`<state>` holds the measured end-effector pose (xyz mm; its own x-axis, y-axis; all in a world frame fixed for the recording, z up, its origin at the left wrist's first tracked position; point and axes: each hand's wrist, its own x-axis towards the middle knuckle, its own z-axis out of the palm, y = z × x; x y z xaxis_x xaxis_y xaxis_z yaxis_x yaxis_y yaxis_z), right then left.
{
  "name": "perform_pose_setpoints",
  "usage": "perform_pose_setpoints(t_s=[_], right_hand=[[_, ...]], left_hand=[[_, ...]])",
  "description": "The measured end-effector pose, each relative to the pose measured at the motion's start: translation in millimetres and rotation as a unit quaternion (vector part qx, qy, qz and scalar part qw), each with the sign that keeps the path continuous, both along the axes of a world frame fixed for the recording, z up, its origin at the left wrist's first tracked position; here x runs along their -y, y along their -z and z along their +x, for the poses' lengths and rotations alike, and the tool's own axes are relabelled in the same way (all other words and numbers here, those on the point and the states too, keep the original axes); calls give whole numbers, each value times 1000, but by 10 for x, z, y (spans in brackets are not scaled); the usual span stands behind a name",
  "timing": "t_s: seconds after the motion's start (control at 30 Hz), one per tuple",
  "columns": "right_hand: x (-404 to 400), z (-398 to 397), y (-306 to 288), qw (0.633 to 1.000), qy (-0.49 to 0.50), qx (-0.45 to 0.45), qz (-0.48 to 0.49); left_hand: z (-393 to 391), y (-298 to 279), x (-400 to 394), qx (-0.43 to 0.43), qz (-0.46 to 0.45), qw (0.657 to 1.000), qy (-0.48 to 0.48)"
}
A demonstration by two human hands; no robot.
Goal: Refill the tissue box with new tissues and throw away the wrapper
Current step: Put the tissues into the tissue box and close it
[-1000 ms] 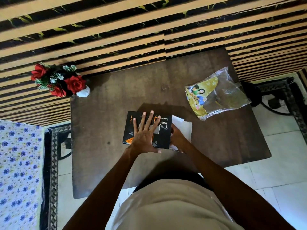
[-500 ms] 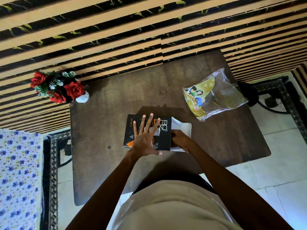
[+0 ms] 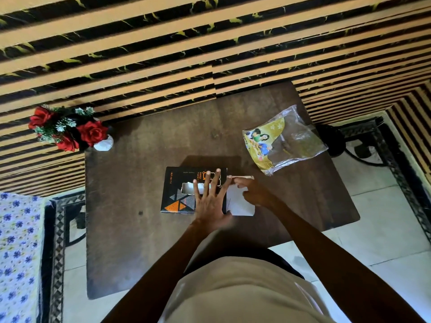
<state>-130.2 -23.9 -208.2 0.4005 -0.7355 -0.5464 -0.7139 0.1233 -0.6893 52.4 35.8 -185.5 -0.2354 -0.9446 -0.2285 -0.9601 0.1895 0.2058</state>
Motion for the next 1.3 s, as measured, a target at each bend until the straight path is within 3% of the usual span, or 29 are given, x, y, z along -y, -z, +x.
perform_pose_setpoints(t_s=[0.1, 0.17, 0.27, 0.33, 0.43, 0.6, 0.7, 0.8, 0.87, 0.93, 1.0, 1.07, 1.17, 1.23, 1.3], right_hand=[[7, 19, 34, 999, -47, -8, -18], [-24, 18, 81, 998, 62, 6, -10], [-75, -25, 156, 947, 311, -66, -44], [-147, -58, 119, 943, 317, -104, 5], [-259, -4, -18, 906, 359, 77, 212], [-284, 231, -95, 923, 334, 107, 158], [-282, 378, -89, 912, 344, 135, 180], [-285, 461, -133, 917, 346, 116, 164], [-279, 491, -192, 942, 309, 63, 114], [-262, 549, -230, 949, 305, 24, 73], [-250, 649, -261, 941, 324, 45, 89], [-233, 757, -203, 924, 353, 90, 117], [-198, 657, 447, 899, 373, 162, 159], [-89, 722, 160, 894, 371, 174, 180], [89, 860, -319, 909, 364, 172, 109]], left_hand=[[-59, -47, 57, 13, -3, 1000, -2], [-78, -82, 101, 28, 17, 999, -3], [-118, -107, 159, 38, 38, 998, -27], [-135, -87, 165, 30, 40, 998, -41], [-114, -36, 130, 4, 25, 999, -45], [-17, -103, 168, -133, 26, 988, -79], [215, -180, 176, -221, -18, 961, -162], [560, -201, 205, -164, -80, 933, -309], [765, -196, 206, -135, -52, 904, -402], [899, -180, 180, -228, 16, 854, -467], [928, -184, 138, -344, 75, 791, -500], [932, -137, 112, -377, 82, 765, -516], [905, -155, 144, -435, 90, 713, -542], [934, -189, 194, -448, 99, 703, -543], [934, -231, 313, -455, 106, 705, -533]])
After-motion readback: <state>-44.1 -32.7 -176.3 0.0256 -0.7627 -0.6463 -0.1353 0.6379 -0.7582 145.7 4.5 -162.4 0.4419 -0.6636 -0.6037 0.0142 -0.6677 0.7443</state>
